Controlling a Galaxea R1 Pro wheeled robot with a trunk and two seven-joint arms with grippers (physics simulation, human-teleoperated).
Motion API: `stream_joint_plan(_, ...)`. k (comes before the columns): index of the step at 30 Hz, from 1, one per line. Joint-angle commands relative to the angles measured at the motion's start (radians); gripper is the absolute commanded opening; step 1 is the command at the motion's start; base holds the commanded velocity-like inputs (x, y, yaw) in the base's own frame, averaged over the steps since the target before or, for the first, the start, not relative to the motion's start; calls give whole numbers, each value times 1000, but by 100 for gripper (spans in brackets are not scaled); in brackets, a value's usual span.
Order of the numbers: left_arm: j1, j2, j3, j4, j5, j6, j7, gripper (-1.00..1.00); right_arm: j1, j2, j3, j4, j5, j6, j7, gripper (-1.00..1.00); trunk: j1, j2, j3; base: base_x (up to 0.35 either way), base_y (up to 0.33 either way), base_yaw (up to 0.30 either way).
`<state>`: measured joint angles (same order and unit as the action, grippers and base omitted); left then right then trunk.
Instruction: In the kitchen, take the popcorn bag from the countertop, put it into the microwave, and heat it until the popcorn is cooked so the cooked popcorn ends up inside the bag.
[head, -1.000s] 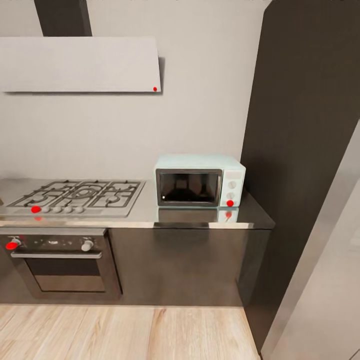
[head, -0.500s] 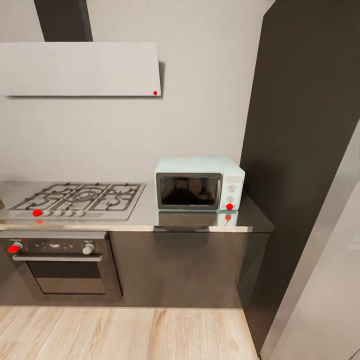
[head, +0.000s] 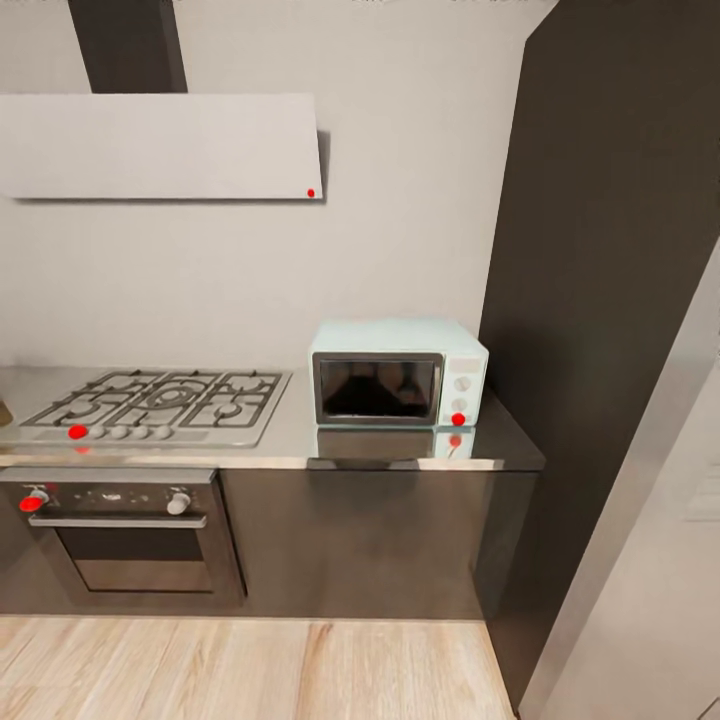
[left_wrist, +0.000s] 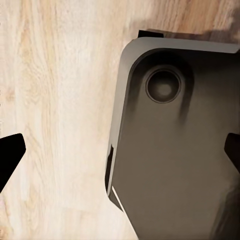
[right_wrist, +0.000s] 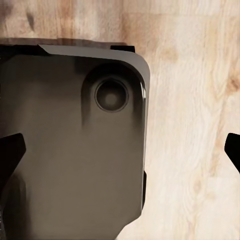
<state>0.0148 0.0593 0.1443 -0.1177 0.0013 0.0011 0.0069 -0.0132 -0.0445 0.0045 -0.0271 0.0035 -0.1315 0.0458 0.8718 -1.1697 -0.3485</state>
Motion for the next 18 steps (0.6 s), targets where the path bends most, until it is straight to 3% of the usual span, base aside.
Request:
stream_joint_plan(1,1,-1,4,-2,0,1,1,100,-1,0,0,1,0,-3,3,100,-4,7,2,0,0,0)
stream_joint_plan(18,1,0,4,-2,0,2,1,100,-1,0,0,1,0,-3,3,100,-69,126,56,0,0,0)
